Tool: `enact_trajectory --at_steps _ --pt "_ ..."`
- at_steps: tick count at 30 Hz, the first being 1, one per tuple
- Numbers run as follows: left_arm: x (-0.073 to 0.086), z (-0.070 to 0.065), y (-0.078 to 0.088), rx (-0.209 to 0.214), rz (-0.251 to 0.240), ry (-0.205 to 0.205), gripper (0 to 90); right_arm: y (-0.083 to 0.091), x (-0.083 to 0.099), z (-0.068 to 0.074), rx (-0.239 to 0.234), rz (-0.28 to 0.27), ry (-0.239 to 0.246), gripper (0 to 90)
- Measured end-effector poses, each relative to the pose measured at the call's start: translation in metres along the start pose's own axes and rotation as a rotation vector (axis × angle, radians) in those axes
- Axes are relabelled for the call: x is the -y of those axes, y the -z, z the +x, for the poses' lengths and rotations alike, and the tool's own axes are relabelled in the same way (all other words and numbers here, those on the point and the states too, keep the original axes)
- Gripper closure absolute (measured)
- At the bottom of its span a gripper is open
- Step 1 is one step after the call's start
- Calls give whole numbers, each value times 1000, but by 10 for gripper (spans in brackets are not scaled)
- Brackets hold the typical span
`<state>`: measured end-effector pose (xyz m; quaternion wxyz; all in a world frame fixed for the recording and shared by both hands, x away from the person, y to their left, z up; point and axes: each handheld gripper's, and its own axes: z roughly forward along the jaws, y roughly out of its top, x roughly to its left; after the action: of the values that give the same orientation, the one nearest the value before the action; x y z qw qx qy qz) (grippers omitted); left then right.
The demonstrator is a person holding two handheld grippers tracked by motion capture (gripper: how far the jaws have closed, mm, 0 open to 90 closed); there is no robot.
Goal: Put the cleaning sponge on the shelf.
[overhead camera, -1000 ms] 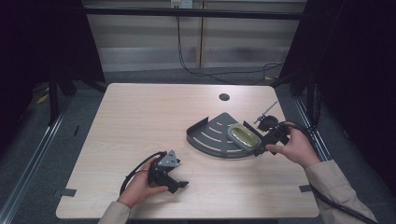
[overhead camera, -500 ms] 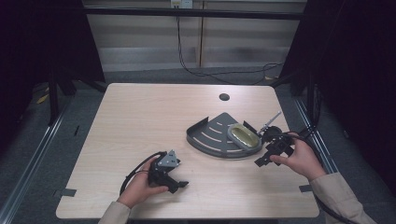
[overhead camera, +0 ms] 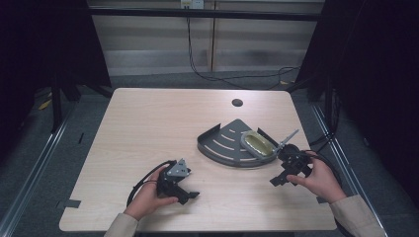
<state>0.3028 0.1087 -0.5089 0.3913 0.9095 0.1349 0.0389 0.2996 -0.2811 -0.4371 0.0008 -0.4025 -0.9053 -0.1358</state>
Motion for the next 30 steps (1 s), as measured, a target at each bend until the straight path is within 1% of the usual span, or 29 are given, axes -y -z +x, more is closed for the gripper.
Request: enact_trajectory --at_steps 1,6,7,8,9,14,20,21,23,30 --pt "0 0 0 0 0 0 118 -1 1 0 1 -4 6 165" --pt "0 0 0 1 -3 1 118 -6 7 3 -9 -21 2 166" --pt "0 0 0 1 -3 1 118 -7 8 3 -16 -26 7 166" --pt "0 0 0 1 -3 1 118 -9 10 4 -17 -27 0 166" --pt "0 0 0 1 -3 1 118 -10 11 4 -18 -31 6 166" --pt "0 0 0 0 0 0 118 -19 20 6 -32 -49 -1 166" --pt "0 0 0 0 0 0 118 -28 28 9 -37 -74 -3 166" --pt "0 0 0 1 -3 0 118 -30 29 9 -39 -81 7 166" --pt "0 0 0 1 -3 1 118 -33 31 10 -36 -89 7 165" --pt "0 0 0 1 -3 1 118 -35 39 10 -19 -127 17 164"
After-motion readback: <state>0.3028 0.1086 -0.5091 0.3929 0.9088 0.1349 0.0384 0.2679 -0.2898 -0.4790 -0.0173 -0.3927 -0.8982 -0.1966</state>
